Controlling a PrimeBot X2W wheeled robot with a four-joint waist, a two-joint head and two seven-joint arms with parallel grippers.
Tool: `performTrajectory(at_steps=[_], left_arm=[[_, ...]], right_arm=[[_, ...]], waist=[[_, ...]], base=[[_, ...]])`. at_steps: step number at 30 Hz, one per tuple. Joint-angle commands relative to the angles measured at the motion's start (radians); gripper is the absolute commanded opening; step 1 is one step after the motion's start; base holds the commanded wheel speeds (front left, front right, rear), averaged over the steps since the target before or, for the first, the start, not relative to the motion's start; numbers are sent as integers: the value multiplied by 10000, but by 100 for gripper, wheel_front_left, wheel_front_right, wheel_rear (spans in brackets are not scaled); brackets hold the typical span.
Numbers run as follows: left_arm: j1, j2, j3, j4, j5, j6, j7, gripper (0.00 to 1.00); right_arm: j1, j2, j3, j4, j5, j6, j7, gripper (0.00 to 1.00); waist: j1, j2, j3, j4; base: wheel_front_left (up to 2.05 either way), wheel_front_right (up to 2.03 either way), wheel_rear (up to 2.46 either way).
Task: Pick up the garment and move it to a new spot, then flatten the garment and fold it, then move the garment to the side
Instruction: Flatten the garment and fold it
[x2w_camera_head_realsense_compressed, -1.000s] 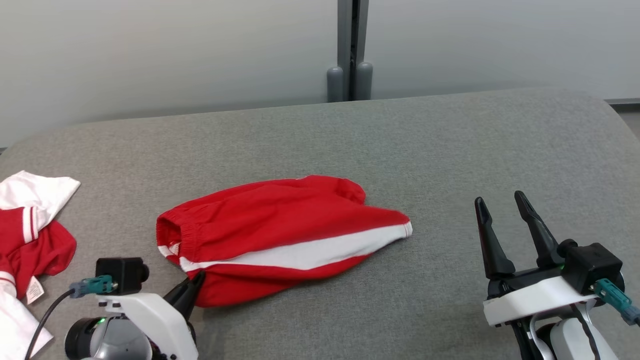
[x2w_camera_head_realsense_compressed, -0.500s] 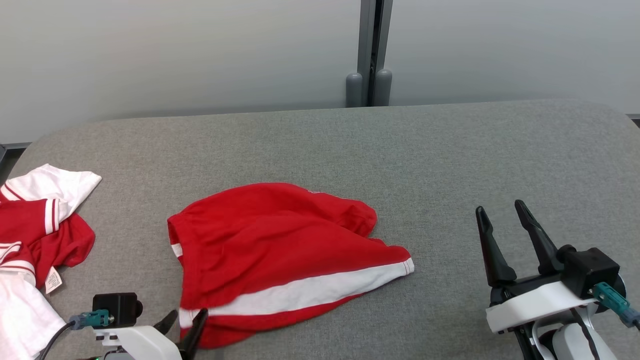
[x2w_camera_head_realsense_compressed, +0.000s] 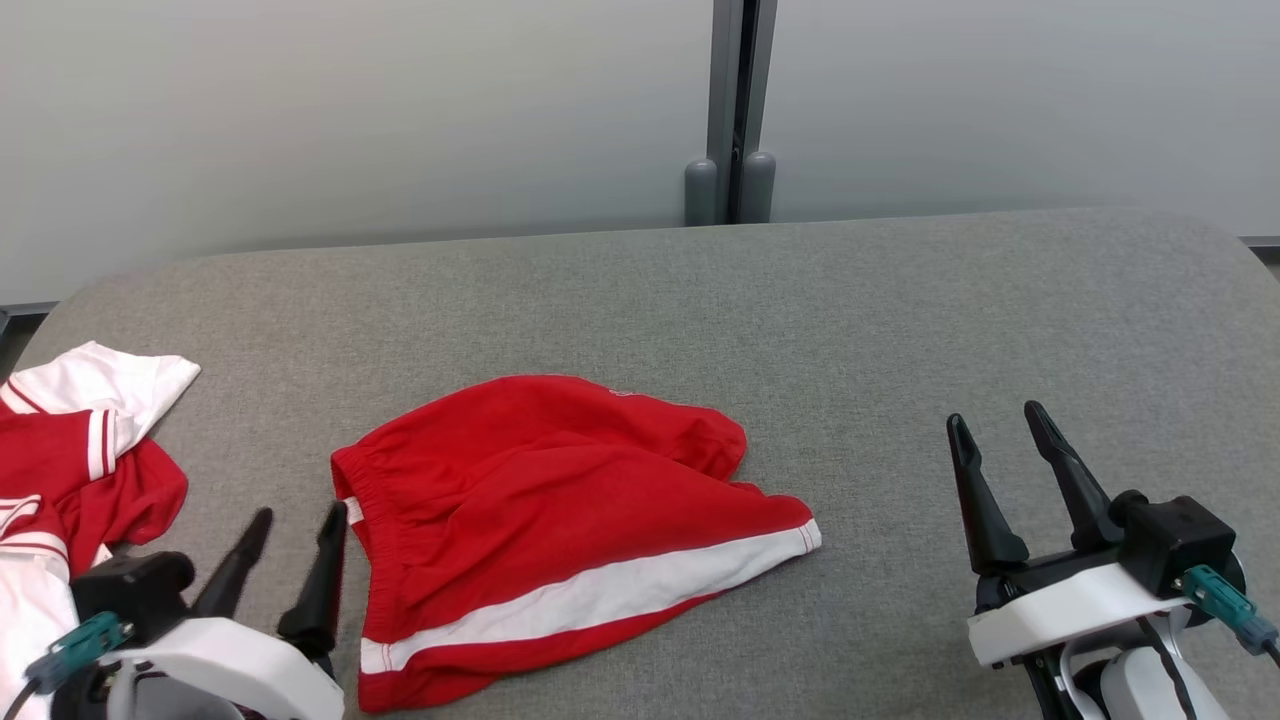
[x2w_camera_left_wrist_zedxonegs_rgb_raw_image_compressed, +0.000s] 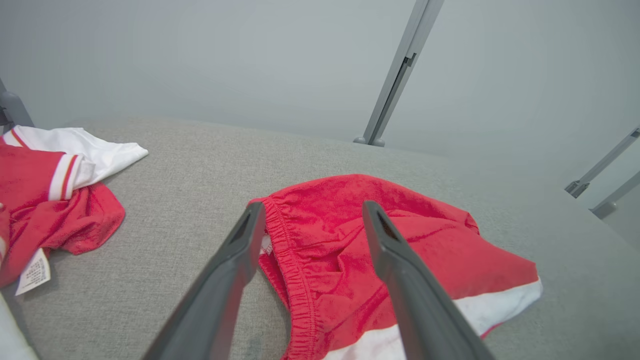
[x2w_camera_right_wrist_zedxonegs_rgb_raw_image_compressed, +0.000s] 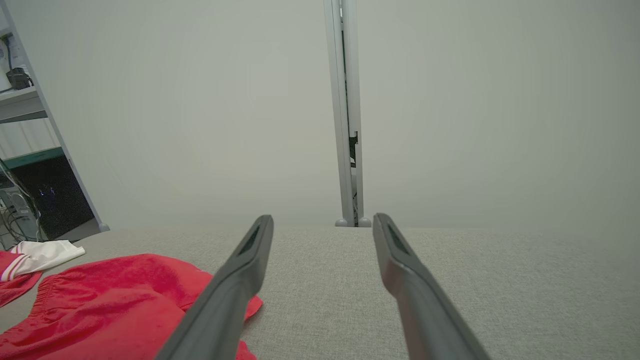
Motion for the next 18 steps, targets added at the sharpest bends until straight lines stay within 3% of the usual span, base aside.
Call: performTrajectory(at_steps=[1,10,18], left_arm=[[140,11,102,-38,124,93,-217,100],[223,-604,407,300,1006,399,-3155,100],[178,-955,292,729,1422,358,-3835,100]], right_arm=[[73,-5,-2,-15,43,19,-2,100],[445,40,73,-5,164,19,-2,100],[376,68,237,66,212,19,-2,100]], waist=[[0,0,-8,-19],[0,0,-24,-86],[0,0,-84,-132]], base=[[0,0,0],[0,0,0],[0,0,0]])
